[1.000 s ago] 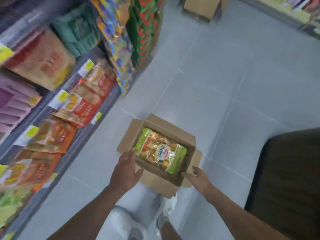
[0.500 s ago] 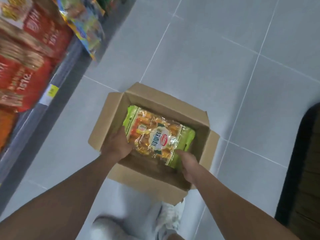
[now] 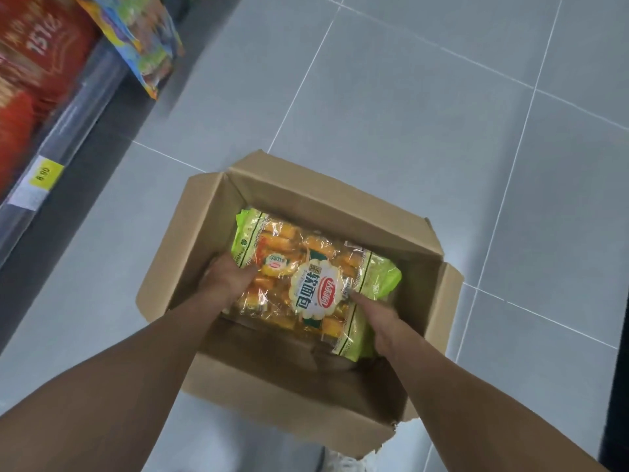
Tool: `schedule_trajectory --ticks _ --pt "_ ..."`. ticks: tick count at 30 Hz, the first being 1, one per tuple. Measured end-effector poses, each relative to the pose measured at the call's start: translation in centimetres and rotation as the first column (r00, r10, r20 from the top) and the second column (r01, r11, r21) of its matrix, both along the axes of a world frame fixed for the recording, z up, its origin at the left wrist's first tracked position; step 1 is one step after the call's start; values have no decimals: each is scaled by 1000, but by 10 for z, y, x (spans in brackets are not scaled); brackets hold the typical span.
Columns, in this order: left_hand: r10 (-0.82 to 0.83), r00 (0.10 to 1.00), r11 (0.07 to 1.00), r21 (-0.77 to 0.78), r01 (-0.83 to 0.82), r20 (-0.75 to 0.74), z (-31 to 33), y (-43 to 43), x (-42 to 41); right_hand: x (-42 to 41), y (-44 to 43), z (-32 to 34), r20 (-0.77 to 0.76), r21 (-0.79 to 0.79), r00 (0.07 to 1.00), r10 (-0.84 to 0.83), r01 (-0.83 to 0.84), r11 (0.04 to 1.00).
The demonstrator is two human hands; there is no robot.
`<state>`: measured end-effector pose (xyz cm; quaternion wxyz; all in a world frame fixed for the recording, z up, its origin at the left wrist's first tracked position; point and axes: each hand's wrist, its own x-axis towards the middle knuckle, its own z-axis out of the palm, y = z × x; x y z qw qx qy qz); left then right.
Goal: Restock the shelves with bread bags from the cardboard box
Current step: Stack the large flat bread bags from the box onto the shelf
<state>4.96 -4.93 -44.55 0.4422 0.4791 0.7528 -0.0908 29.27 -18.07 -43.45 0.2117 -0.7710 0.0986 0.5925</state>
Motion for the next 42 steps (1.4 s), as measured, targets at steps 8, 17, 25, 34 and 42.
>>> schedule_trajectory --ticks 8,17,25,34,42 --pt "151 975 987 29 -158 161 59 -16 -6 2 -13 48 88 50 995 37 -42 998" --pt "251 931 947 133 -293 263 261 -25 -22 4 -8 247 200 177 980 -6 -30 984" --pt "574 559 738 -83 -670 598 536 -38 -83 -25 21 484 293 454 954 67 -201 868" --pt "562 -132 571 -498 -653 816 760 -55 -193 -74 49 735 493 715 859 139 -491 498" --pt "389 -32 647 -298 -702 920 881 -77 -264 -109 70 882 711 685 680 180 -728 43"
